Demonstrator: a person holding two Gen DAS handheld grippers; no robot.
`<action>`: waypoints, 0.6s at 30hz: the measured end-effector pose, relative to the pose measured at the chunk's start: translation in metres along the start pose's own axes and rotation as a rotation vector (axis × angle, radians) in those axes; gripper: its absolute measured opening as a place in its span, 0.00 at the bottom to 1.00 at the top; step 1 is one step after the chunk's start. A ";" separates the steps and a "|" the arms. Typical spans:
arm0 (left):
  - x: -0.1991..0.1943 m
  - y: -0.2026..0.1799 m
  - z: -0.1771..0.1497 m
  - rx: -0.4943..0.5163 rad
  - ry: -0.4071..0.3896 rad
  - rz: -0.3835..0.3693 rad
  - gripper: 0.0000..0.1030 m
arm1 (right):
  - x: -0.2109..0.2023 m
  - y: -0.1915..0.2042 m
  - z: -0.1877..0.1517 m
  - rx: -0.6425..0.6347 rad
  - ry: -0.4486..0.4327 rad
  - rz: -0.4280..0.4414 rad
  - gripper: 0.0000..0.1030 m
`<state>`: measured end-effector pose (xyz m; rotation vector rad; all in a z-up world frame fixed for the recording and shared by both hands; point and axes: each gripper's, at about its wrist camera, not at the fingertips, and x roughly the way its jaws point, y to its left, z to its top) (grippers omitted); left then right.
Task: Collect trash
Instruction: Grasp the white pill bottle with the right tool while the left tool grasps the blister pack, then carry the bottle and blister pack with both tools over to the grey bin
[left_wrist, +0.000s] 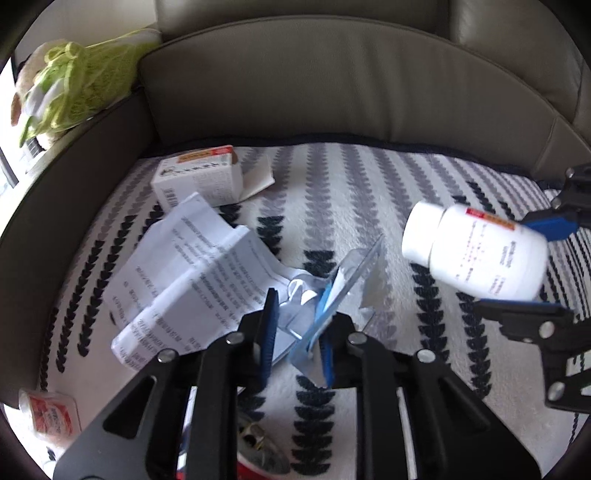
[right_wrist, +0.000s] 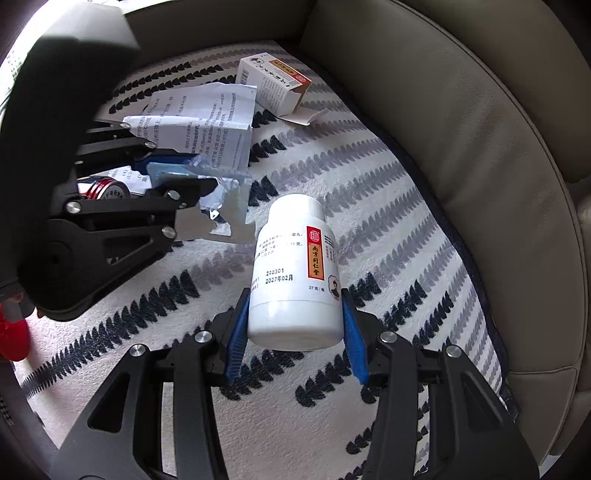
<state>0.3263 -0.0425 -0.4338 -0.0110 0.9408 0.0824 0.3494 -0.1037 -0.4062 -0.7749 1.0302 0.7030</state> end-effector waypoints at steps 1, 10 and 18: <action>-0.007 0.004 -0.001 -0.020 -0.011 0.008 0.20 | -0.002 0.002 0.002 -0.004 -0.002 0.003 0.43; -0.057 0.044 -0.008 -0.149 -0.079 0.047 0.20 | -0.018 0.032 0.042 -0.068 -0.036 0.032 0.43; -0.087 0.113 -0.022 -0.246 -0.063 0.086 0.20 | -0.036 0.075 0.091 -0.116 -0.058 0.079 0.43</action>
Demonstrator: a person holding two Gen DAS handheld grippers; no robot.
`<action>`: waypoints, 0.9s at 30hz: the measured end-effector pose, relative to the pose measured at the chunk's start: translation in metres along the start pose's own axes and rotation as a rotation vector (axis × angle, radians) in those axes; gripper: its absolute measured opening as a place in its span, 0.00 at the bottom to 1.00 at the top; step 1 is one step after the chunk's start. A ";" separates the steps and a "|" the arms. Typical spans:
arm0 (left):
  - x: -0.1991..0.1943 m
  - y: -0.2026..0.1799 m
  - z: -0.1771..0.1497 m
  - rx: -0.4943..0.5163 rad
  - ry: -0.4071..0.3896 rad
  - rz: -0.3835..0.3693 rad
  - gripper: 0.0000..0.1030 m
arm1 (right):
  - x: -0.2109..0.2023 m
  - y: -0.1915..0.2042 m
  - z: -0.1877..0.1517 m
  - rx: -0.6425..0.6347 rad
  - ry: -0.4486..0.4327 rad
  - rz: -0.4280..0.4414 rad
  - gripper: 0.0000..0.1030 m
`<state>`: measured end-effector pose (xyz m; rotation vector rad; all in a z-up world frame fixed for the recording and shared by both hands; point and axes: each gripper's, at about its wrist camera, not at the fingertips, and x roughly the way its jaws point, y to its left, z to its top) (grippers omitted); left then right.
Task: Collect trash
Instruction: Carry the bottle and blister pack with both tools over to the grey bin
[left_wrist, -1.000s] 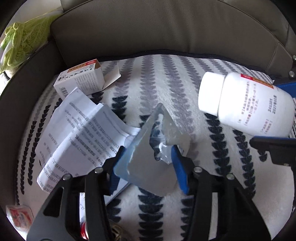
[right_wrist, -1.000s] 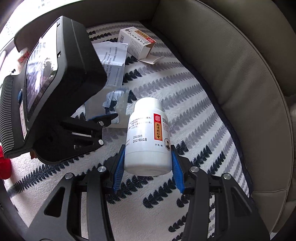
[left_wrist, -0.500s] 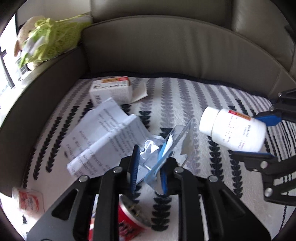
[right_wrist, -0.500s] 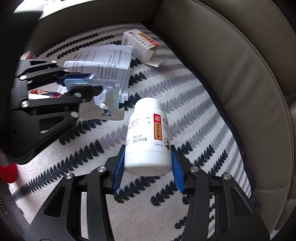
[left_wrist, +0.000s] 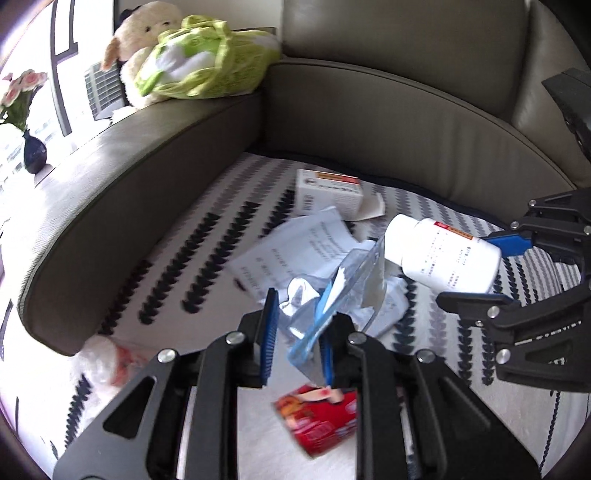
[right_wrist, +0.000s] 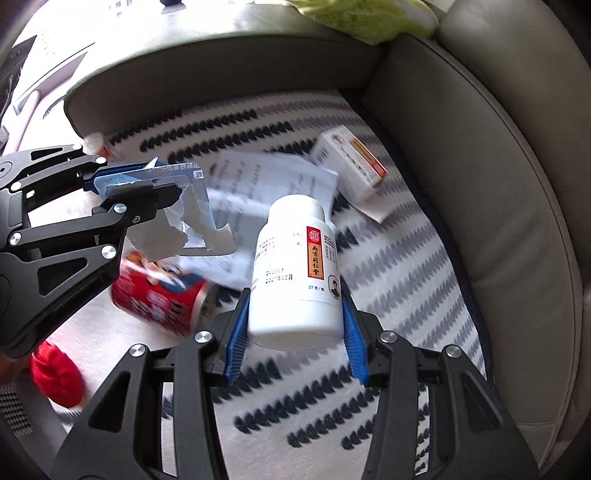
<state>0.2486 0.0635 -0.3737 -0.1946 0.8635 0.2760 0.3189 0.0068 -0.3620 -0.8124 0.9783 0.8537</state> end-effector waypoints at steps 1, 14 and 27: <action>-0.005 0.012 0.001 -0.013 -0.002 0.005 0.20 | -0.003 0.008 0.009 -0.005 -0.005 0.010 0.43; -0.087 0.229 0.011 -0.231 -0.020 0.095 0.20 | -0.040 0.156 0.163 -0.101 -0.065 0.183 0.43; -0.141 0.517 -0.029 -0.407 -0.008 0.397 0.20 | -0.029 0.387 0.351 -0.278 -0.146 0.379 0.43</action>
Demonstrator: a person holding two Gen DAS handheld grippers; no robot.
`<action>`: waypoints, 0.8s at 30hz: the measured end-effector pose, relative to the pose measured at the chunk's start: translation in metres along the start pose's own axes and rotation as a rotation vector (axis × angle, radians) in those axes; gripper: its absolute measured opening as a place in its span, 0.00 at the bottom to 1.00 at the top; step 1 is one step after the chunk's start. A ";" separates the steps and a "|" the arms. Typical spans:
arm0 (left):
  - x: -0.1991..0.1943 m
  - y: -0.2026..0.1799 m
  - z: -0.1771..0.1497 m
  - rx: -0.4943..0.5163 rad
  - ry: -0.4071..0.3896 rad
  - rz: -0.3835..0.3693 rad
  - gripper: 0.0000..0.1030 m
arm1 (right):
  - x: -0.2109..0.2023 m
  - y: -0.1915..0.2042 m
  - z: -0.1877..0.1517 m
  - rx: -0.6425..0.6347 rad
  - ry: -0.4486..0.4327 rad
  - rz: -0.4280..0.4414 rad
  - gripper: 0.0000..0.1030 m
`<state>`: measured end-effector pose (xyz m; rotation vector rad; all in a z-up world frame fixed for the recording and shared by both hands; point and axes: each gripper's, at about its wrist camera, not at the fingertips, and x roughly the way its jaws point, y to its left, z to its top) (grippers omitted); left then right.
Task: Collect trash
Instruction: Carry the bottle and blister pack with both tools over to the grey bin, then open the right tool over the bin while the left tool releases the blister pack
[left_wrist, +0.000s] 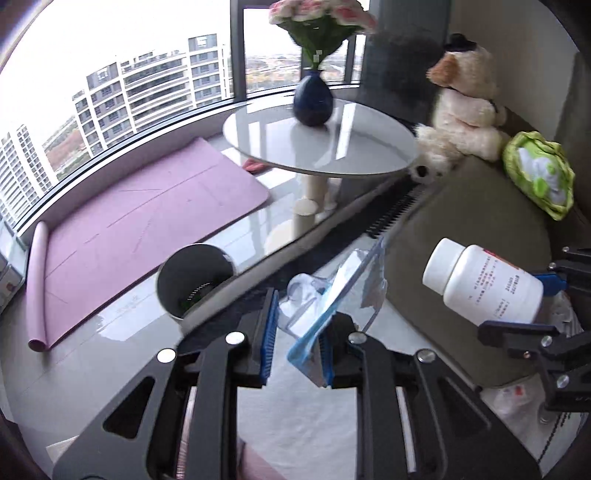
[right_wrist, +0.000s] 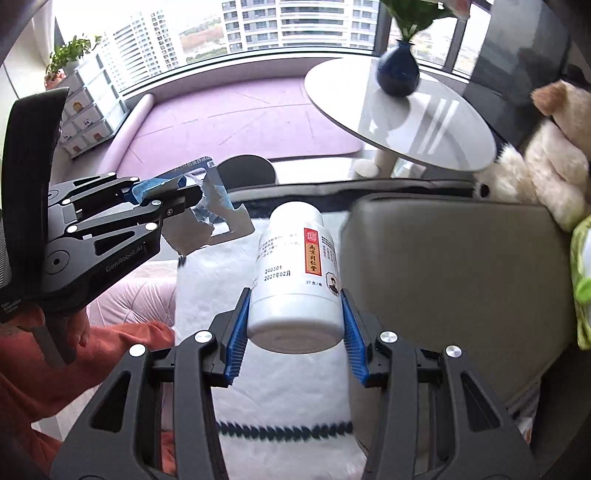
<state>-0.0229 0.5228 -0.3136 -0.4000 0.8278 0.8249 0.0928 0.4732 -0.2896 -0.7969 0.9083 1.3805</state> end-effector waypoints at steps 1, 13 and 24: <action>0.008 0.024 0.002 -0.006 0.004 0.034 0.20 | 0.014 0.011 0.015 -0.008 -0.005 0.013 0.43; 0.136 0.206 0.019 -0.010 0.030 0.246 0.20 | 0.203 0.106 0.174 -0.061 -0.021 0.075 0.43; 0.210 0.236 0.047 0.003 0.008 0.133 0.36 | 0.263 0.111 0.231 -0.054 -0.002 0.045 0.61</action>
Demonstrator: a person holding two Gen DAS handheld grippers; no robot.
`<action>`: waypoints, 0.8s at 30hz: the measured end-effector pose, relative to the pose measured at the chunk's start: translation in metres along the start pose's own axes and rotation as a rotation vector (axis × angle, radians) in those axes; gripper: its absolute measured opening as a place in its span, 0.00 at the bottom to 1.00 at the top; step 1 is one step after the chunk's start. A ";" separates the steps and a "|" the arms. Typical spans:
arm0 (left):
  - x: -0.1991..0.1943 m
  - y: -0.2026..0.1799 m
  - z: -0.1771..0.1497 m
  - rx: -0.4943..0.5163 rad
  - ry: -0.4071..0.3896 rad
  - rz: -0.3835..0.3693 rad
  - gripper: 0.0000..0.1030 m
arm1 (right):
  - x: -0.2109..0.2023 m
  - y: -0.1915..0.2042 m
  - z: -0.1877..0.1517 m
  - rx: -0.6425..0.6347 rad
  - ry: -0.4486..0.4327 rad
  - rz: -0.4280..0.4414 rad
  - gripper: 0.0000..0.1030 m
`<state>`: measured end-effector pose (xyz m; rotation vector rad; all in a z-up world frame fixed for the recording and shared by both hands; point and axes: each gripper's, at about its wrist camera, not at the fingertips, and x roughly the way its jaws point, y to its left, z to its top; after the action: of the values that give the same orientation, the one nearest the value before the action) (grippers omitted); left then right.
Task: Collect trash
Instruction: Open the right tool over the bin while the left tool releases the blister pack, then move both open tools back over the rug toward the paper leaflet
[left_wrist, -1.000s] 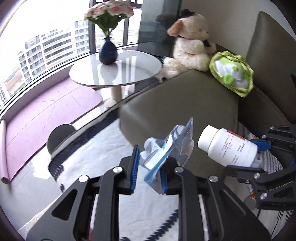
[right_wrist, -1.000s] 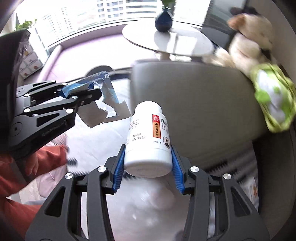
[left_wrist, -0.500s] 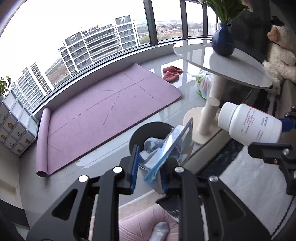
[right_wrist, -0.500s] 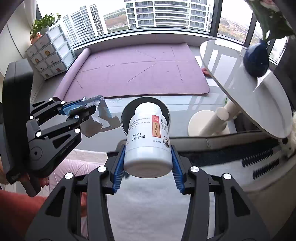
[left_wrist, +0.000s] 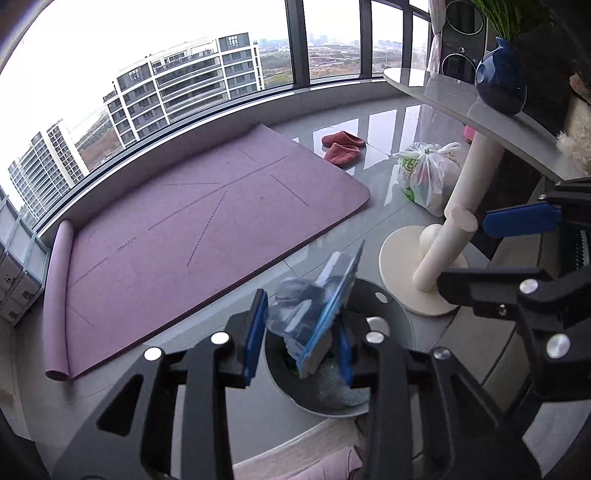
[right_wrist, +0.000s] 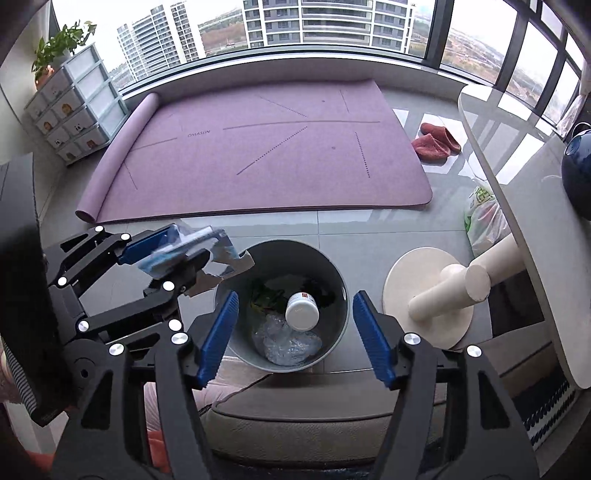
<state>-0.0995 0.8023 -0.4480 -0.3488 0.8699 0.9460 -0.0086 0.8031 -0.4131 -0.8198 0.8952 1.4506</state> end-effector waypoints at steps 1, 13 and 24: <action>0.003 -0.002 0.000 0.012 0.006 -0.005 0.37 | -0.001 -0.002 0.000 0.003 -0.001 0.001 0.61; -0.027 -0.040 -0.012 0.194 -0.002 -0.046 0.66 | -0.058 -0.024 -0.056 0.086 -0.025 0.003 0.61; -0.153 -0.143 -0.027 0.238 -0.083 -0.128 0.67 | -0.177 -0.077 -0.187 0.332 -0.065 -0.140 0.61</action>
<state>-0.0400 0.6197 -0.3603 -0.1571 0.8634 0.7244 0.0785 0.5577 -0.3475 -0.5719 0.9766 1.1602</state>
